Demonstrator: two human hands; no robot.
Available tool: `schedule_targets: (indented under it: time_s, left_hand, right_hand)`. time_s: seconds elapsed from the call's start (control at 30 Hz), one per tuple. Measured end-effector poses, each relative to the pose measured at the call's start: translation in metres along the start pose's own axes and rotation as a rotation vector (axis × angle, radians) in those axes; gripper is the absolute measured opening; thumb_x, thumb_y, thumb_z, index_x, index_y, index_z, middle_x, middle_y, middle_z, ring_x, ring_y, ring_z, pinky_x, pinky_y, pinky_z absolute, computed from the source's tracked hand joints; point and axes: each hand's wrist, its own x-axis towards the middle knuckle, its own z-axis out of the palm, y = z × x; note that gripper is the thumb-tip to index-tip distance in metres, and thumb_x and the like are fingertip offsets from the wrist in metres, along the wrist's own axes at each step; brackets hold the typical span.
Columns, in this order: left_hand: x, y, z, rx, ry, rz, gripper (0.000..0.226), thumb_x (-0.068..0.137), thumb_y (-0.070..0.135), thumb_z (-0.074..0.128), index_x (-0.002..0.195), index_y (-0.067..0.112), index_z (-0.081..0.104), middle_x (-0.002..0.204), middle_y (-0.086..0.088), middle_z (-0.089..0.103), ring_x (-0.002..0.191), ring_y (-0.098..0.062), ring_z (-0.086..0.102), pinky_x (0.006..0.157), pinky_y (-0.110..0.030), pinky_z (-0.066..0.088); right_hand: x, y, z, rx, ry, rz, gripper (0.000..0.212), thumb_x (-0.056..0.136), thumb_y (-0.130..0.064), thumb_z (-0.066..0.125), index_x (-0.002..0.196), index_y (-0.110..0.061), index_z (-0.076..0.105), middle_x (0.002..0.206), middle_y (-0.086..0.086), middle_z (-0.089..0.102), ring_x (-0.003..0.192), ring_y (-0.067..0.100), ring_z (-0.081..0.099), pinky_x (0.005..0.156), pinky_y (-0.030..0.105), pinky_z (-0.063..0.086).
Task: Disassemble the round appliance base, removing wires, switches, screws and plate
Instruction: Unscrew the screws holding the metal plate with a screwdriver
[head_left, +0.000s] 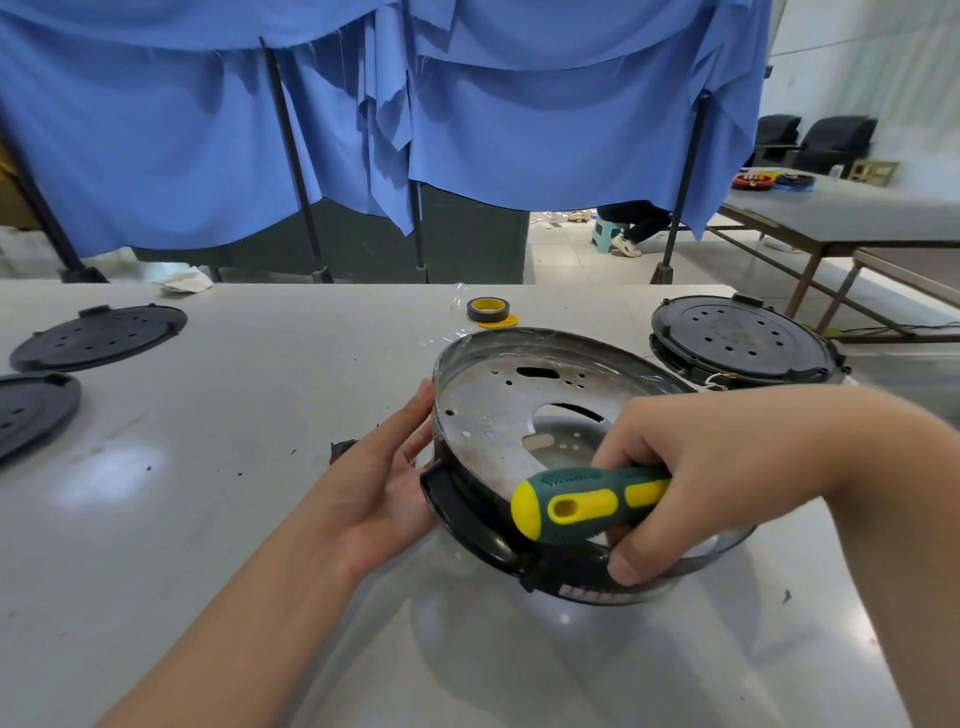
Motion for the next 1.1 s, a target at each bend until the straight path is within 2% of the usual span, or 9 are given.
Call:
schedule_targets:
  time_s: [0.3, 0.47, 0.57, 0.73, 0.8, 0.87, 0.93, 1.0, 1.1]
  left_hand:
    - [0.003, 0.000, -0.002, 0.024, 0.092, 0.010, 0.075, 0.064, 0.031, 0.083, 0.128, 0.002, 0.055, 0.128, -0.020, 0.061, 0.114, -0.035, 0.062, 0.092, -0.054, 0.049]
    - [0.004, 0.000, -0.001, 0.048, 0.147, 0.016, 0.082, 0.060, 0.031, 0.086, 0.130, 0.003, 0.053, 0.133, -0.020, 0.056, 0.121, -0.033, 0.056, 0.103, -0.047, 0.045]
    - [0.004, -0.001, -0.001, 0.060, 0.142, 0.011, 0.082, 0.062, 0.035, 0.086, 0.130, 0.004, 0.052, 0.128, -0.021, 0.060, 0.117, -0.034, 0.060, 0.103, -0.045, 0.045]
    - [0.007, -0.002, -0.004, 0.032, 0.143, -0.005, 0.076, 0.067, 0.035, 0.081, 0.129, -0.001, 0.053, 0.129, -0.020, 0.060, 0.120, -0.032, 0.058, 0.106, -0.043, 0.042]
    - [0.007, -0.002, -0.004, -0.008, 0.141, -0.001, 0.063, 0.074, 0.027, 0.074, 0.125, -0.004, 0.054, 0.125, -0.019, 0.062, 0.112, -0.031, 0.063, 0.099, -0.041, 0.049]
    - [0.006, 0.000, -0.006, -0.025, 0.151, 0.027, 0.045, 0.076, 0.012, 0.063, 0.116, -0.007, 0.056, 0.106, -0.021, 0.067, 0.089, -0.031, 0.070, 0.076, -0.038, 0.060]
    - [0.007, 0.002, -0.008, 0.005, 0.179, 0.051, 0.027, 0.081, -0.005, 0.050, 0.107, -0.007, 0.057, 0.090, -0.020, 0.071, 0.071, -0.028, 0.073, 0.055, -0.031, 0.060]
    - [0.009, 0.001, -0.009, 0.088, 0.189, 0.056, 0.033, 0.086, -0.014, 0.041, 0.113, -0.006, 0.058, 0.091, -0.019, 0.072, 0.070, -0.023, 0.074, 0.051, -0.025, 0.057]
    - [0.015, -0.006, -0.014, 0.296, 0.224, 0.111, 0.039, 0.087, -0.018, 0.042, 0.118, -0.003, 0.060, 0.094, -0.017, 0.073, 0.070, -0.018, 0.073, 0.055, -0.022, 0.058]
  right_hand:
    - [-0.002, 0.005, -0.002, 0.011, 0.035, 0.007, 0.016, 0.068, -0.044, 0.078, 0.068, -0.031, 0.067, 0.057, -0.012, 0.054, 0.052, 0.004, 0.046, 0.058, 0.028, 0.038]
    - [-0.004, 0.007, -0.004, 0.031, 0.044, -0.013, 0.015, 0.068, -0.044, 0.078, 0.069, -0.032, 0.068, 0.059, -0.008, 0.053, 0.053, 0.007, 0.047, 0.059, 0.031, 0.038]
    - [-0.006, 0.009, -0.006, 0.075, 0.052, -0.042, 0.011, 0.071, -0.041, 0.077, 0.069, -0.034, 0.068, 0.062, -0.002, 0.056, 0.054, 0.008, 0.048, 0.059, 0.030, 0.039]
    - [-0.012, 0.014, -0.011, 0.142, 0.067, -0.072, 0.012, 0.075, -0.036, 0.077, 0.067, -0.034, 0.069, 0.057, -0.010, 0.058, 0.050, 0.005, 0.050, 0.058, 0.030, 0.041]
    - [-0.016, 0.017, -0.013, 0.164, 0.094, -0.073, 0.016, 0.076, -0.035, 0.076, 0.063, -0.037, 0.067, 0.051, -0.012, 0.056, 0.046, 0.004, 0.049, 0.056, 0.028, 0.040]
    - [-0.017, 0.020, -0.015, 0.187, 0.131, -0.061, 0.012, 0.076, -0.037, 0.076, 0.067, -0.039, 0.069, 0.055, -0.012, 0.059, 0.050, 0.003, 0.054, 0.057, 0.026, 0.044]
    - [-0.017, 0.022, -0.015, 0.198, 0.169, -0.058, 0.007, 0.076, -0.038, 0.076, 0.074, -0.041, 0.070, 0.064, -0.012, 0.065, 0.057, 0.003, 0.060, 0.061, 0.022, 0.047]
    - [-0.016, 0.022, -0.015, 0.187, 0.192, -0.064, 0.005, 0.075, -0.038, 0.074, 0.075, -0.041, 0.070, 0.068, -0.012, 0.067, 0.058, 0.001, 0.061, 0.061, 0.020, 0.047]
    - [-0.013, 0.022, -0.014, 0.178, 0.207, -0.075, 0.006, 0.075, -0.037, 0.074, 0.073, -0.039, 0.069, 0.063, -0.012, 0.063, 0.055, -0.001, 0.058, 0.058, 0.021, 0.045]
